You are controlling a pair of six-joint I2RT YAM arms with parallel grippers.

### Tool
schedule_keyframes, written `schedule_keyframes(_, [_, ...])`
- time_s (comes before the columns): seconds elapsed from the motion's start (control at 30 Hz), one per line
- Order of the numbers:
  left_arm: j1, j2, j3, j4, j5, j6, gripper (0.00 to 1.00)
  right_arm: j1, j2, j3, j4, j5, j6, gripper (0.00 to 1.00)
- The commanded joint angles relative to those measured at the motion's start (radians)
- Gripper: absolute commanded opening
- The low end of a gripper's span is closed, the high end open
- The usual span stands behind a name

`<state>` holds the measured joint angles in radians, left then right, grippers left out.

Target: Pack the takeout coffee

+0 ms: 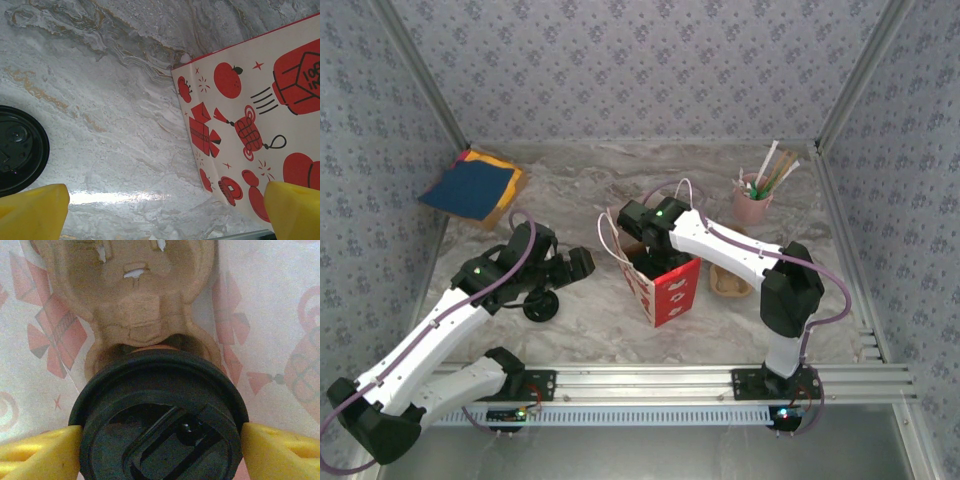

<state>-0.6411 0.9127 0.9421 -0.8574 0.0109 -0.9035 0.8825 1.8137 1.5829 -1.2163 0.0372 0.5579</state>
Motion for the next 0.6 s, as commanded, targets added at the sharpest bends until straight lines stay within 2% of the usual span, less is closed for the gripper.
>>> schedule_keyframes(0.0, [0.007, -0.005, 0.021, 0.007, 0.006, -0.011, 1.00, 0.008, 0.010, 0.015, -0.046, 0.021, 0.017, 0.83])
schedule_keyframes(0.57, [0.007, -0.011, 0.016, 0.008, 0.009, -0.015, 1.00, 0.015, 0.005, 0.019, -0.052, 0.026, 0.026, 0.84])
